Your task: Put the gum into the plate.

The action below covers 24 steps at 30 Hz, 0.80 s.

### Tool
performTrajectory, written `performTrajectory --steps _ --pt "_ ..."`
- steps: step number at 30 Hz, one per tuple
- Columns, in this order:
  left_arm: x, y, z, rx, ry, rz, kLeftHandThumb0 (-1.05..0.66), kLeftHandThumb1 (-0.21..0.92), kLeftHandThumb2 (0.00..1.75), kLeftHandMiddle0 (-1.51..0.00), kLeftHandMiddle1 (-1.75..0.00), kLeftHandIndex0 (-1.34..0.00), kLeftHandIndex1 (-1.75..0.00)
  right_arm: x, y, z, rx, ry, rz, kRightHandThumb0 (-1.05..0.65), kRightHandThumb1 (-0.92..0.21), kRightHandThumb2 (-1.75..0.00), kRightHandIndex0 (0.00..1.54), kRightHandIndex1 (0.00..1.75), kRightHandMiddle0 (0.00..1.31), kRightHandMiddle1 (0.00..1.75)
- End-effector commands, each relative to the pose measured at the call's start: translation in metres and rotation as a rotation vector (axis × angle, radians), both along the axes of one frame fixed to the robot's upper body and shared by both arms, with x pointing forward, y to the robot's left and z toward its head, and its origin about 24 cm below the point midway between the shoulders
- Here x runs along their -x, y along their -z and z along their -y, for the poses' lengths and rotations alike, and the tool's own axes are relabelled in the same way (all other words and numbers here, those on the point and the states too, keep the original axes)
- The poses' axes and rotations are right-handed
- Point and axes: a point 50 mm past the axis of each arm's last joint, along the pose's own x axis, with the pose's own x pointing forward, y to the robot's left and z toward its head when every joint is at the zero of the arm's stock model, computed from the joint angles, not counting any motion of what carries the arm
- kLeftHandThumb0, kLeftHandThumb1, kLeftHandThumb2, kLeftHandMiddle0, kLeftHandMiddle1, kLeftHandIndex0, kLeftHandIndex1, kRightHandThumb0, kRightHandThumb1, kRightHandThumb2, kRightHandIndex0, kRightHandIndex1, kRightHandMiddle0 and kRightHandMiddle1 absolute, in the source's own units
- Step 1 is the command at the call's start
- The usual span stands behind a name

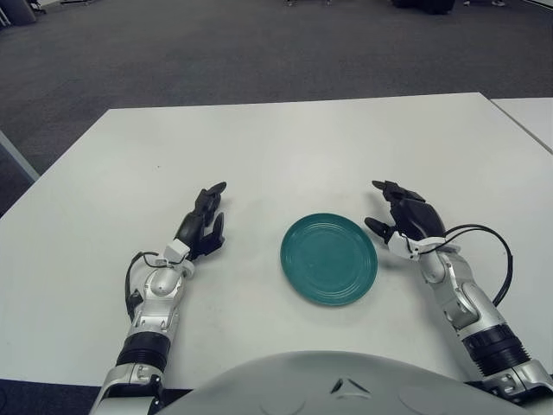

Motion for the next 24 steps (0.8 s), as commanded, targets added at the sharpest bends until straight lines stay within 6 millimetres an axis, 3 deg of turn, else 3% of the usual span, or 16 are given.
performTrajectory --steps 1,6,11,24 --pt "-0.001 0.006 0.0 -0.008 -0.005 -0.038 -0.97 0.92 0.89 -0.17 0.0 0.0 -0.51 -0.012 -0.039 0.009 0.021 -0.018 0.099 -1.05 -0.92 -0.77 0.34 0.05 0.0 0.58" --pt "-0.001 0.006 0.001 -0.008 -0.005 -0.039 -0.97 0.92 0.89 -0.17 0.0 0.0 -0.51 -0.01 -0.074 0.004 0.039 -0.05 0.165 -1.05 -0.92 -0.77 0.37 0.06 0.0 0.6" --pt "-0.002 0.007 0.001 -0.008 -0.005 -0.039 -0.97 0.92 0.89 -0.17 0.0 0.0 -0.51 -0.004 -0.088 -0.001 0.089 -0.081 0.187 -1.05 -0.92 -0.78 0.38 0.07 0.0 0.57" --pt "-0.002 0.006 0.001 -0.008 -0.005 -0.037 -0.97 0.92 0.89 -0.17 0.0 0.0 -0.51 0.003 -0.083 0.007 0.256 -0.175 0.088 -1.05 -0.92 -0.76 0.31 0.03 0.0 0.51"
